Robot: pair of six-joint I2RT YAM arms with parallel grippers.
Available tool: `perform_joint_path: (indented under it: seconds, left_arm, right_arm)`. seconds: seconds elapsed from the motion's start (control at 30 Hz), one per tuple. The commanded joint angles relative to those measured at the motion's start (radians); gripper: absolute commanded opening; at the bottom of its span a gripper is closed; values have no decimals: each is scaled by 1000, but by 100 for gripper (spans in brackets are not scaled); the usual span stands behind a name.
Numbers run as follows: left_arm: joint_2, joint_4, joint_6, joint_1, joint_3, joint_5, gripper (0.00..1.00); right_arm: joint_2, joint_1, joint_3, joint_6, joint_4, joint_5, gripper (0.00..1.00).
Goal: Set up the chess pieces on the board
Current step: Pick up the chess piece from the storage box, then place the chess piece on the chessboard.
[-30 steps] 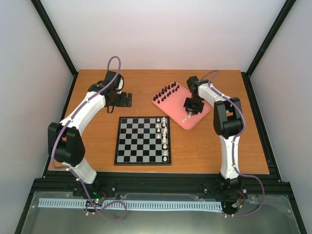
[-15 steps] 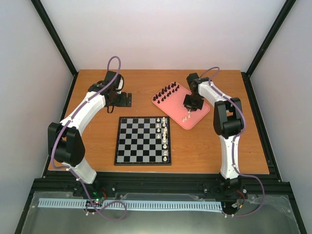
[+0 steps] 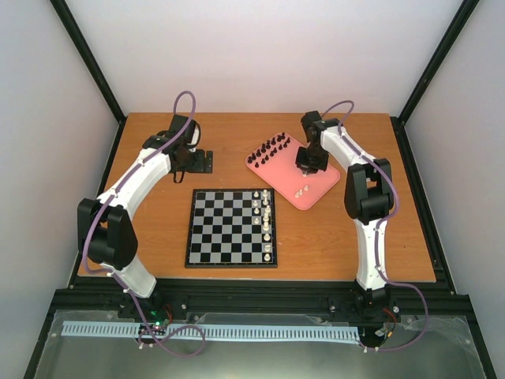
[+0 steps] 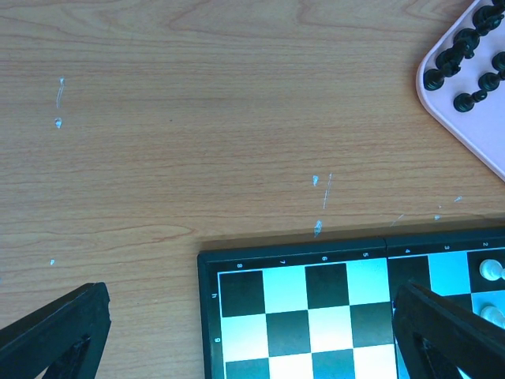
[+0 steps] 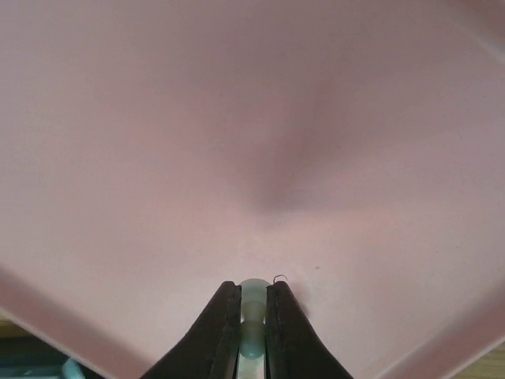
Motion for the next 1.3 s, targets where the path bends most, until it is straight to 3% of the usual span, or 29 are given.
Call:
perform_joint_path:
  seconds: [0.0, 0.23, 0.6, 0.83, 1.27]
  left_arm:
    - [-30, -8, 12, 1, 41, -16, 100]
    - [-23, -14, 8, 1, 58, -23, 100]
    - [-30, -20, -14, 0, 76, -34, 100]
    - [-57, -20, -37, 1, 72, -62, 100]
    - [-61, -27, -37, 1, 52, -66, 100]
  right_arm:
    - [-66, 61, 109, -54, -78, -4, 9]
    - [-141, 294, 188, -99, -200, 33, 9]
    - [-297, 557, -60, -21, -191, 70, 9]
    - [-291, 638, -146, -18, -132, 77, 9]
    - [-265, 652, -279, -63, -16, 59, 8]
